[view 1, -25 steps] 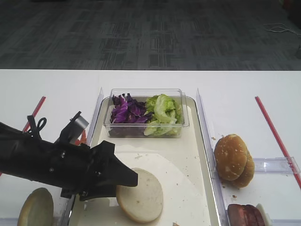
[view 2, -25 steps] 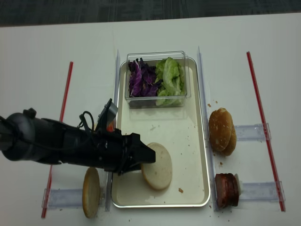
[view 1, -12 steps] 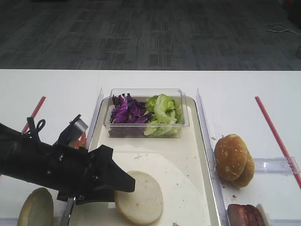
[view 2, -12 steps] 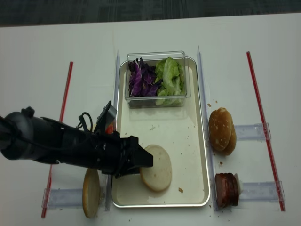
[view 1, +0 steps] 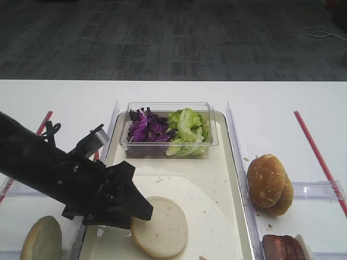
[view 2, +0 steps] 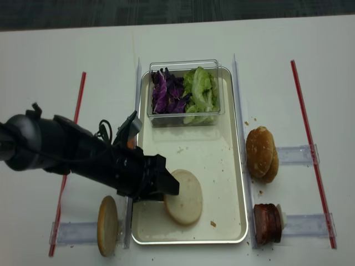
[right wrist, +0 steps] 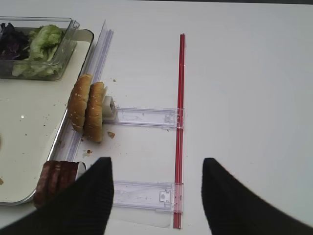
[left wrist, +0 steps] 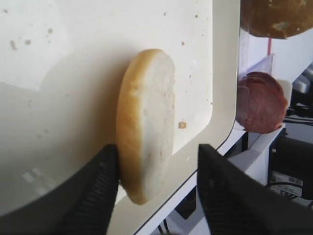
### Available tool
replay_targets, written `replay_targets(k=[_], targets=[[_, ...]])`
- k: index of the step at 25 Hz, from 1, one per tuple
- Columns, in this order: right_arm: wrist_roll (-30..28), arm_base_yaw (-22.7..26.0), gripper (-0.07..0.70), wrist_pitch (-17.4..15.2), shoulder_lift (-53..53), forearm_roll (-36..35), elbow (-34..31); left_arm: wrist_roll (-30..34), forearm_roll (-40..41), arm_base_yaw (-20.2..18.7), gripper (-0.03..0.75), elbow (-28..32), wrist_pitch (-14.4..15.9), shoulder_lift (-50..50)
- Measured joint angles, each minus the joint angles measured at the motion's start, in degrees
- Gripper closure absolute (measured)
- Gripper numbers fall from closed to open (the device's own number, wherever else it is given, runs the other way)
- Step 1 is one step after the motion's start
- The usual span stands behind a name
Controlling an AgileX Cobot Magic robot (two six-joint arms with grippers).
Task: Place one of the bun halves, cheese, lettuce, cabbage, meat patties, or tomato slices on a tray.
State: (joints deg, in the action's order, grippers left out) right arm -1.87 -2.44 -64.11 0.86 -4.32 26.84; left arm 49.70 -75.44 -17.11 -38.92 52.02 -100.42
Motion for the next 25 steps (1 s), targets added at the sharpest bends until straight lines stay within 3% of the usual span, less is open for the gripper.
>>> replay_targets(k=[8,17,25], targets=[[-0.13,0.00,0.217,0.00,0.00,0.00,0.00,-9.04,11.69,0.00,0.342,-5.32,2.14,0.00],[-0.13,0.00,0.217,0.00,0.00,0.00,0.00,-19.38,25.94,0.00,0.342,-13.03,7.83,0.00],[-0.13,0.00,0.217,0.00,0.00,0.00,0.00,-28.69,35.84,0.00,0.342,-18.04,10.26,3.63]])
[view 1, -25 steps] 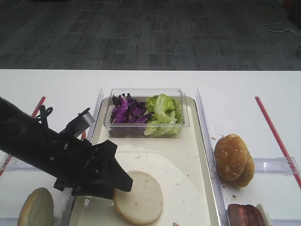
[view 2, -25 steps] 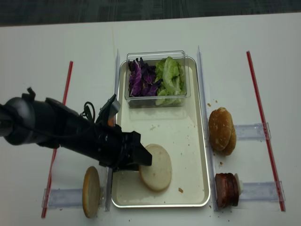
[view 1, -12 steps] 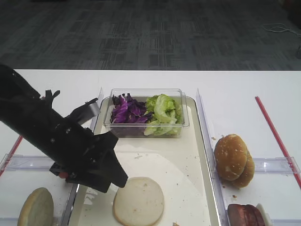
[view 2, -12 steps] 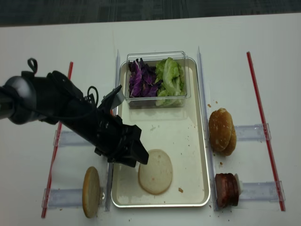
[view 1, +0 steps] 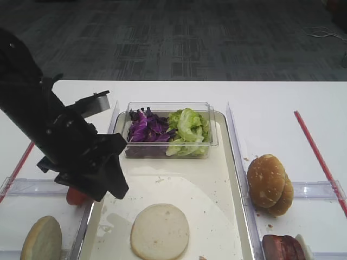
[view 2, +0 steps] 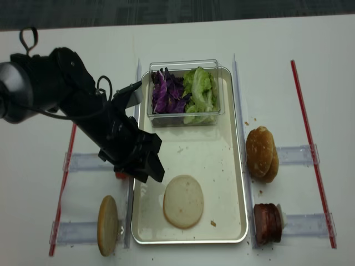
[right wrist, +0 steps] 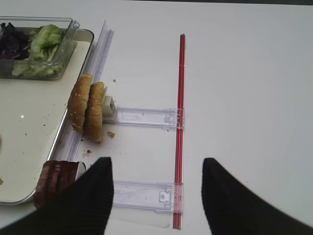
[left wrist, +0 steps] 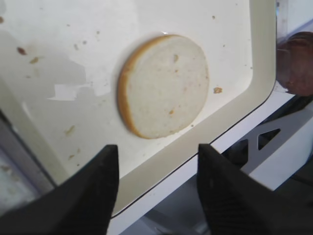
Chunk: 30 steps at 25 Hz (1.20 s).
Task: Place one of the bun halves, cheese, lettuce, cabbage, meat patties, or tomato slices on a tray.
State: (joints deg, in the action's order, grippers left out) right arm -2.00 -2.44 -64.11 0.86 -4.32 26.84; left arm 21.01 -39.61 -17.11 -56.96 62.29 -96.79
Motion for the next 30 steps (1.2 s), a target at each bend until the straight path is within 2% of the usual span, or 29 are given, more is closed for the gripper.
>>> replay_targets(k=[7,13,21,30], targets=[[0.00,0.00,0.217,0.00,0.00,0.00,0.00,-7.60,10.36,0.00,0.342,-3.48,4.40,2.86],[0.00,0.00,0.217,0.00,0.00,0.05,0.00,-12.91,16.94,0.00,0.342,-5.80,6.57,3.81],[0.00,0.00,0.217,0.00,0.00,0.05,0.00,-20.62,29.80,0.00,0.342,-8.51,6.78,3.96],[0.00,0.00,0.217,0.00,0.00,0.05,0.00,-21.53,34.23,0.00,0.362,-8.56,6.91,5.60]])
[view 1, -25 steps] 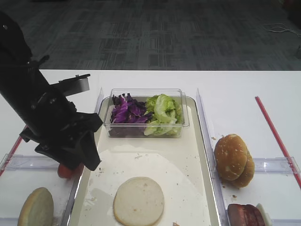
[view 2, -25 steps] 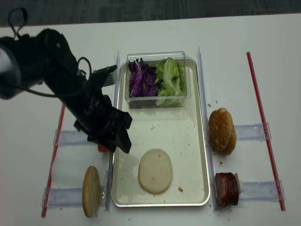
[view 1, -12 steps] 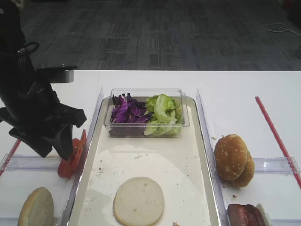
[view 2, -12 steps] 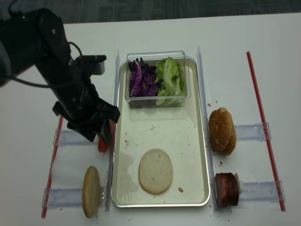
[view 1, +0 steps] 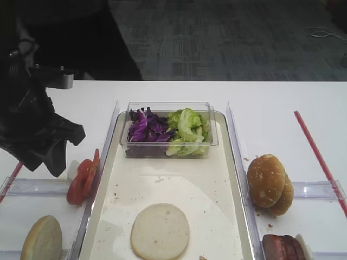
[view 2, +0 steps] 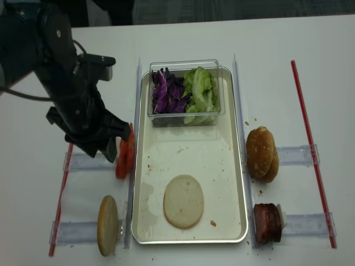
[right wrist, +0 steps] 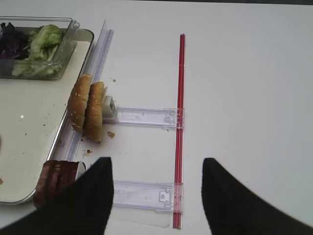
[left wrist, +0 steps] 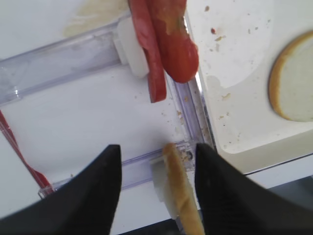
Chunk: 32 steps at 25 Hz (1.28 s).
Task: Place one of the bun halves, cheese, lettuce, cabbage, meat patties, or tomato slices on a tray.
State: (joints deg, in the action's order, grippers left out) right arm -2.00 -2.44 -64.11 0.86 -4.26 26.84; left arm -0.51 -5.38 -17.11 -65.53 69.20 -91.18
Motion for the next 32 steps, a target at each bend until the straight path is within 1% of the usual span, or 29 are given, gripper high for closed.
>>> replay_targets(k=[8,11,16,20,28,32], targets=[[0.00,0.00,0.217,0.00,0.00,0.00,0.00,0.00,3.69,0.17,0.374,0.00,0.00,0.08],[0.11,0.00,0.217,0.00,0.00,0.00,0.00,0.00,3.99,1.71,0.374,0.00,0.11,0.08],[0.21,0.00,0.217,0.00,0.00,0.00,0.00,0.00,4.73,5.79,0.374,0.00,0.19,0.08],[0.21,0.00,0.217,0.00,0.00,0.00,0.00,0.00,6.01,8.14,0.374,0.00,0.19,0.08],[0.21,0.00,0.217,0.00,0.00,0.00,0.00,0.00,8.04,12.50,0.374,0.00,0.19,1.60],[0.21,0.00,0.217,0.00,0.00,0.00,0.00,0.00,8.28,13.33,0.374,0.12,0.23,3.94]])
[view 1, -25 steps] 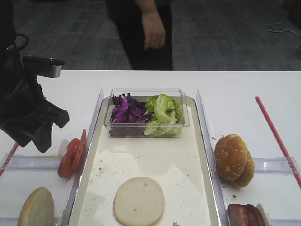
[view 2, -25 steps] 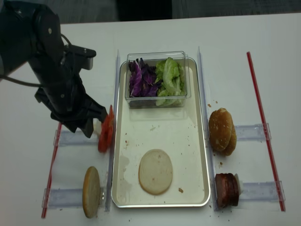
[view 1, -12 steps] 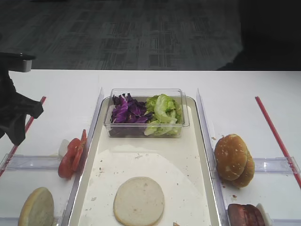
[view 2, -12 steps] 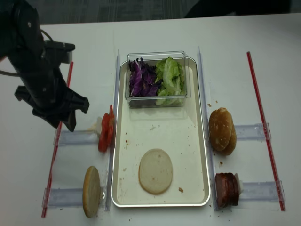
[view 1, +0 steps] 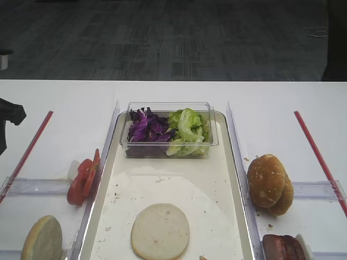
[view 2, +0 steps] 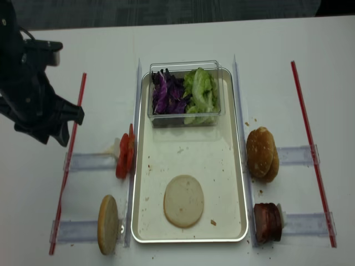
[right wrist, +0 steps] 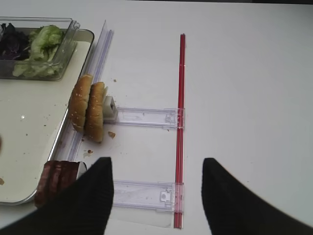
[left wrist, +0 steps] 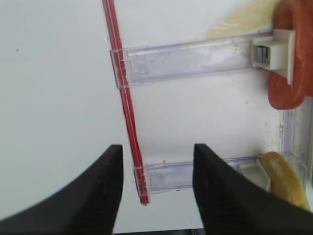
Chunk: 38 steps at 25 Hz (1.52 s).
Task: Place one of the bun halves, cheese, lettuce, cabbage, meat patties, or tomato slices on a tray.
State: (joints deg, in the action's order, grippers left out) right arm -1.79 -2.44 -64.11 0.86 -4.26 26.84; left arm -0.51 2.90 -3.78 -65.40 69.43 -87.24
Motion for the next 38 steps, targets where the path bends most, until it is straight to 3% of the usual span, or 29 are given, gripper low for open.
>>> replay_targets(k=[14,25,38], targets=[[0.00,0.00,0.217,0.00,0.00,0.00,0.00,-0.23,-0.01,0.00,0.374,14.10,0.14,11.80],[0.00,0.00,0.217,0.00,0.00,0.00,0.00,-0.56,-0.01,0.00,0.374,20.28,0.24,19.21],[0.00,0.00,0.217,0.00,0.00,0.00,0.00,-1.65,-0.12,0.00,0.374,32.21,-3.57,27.70]])
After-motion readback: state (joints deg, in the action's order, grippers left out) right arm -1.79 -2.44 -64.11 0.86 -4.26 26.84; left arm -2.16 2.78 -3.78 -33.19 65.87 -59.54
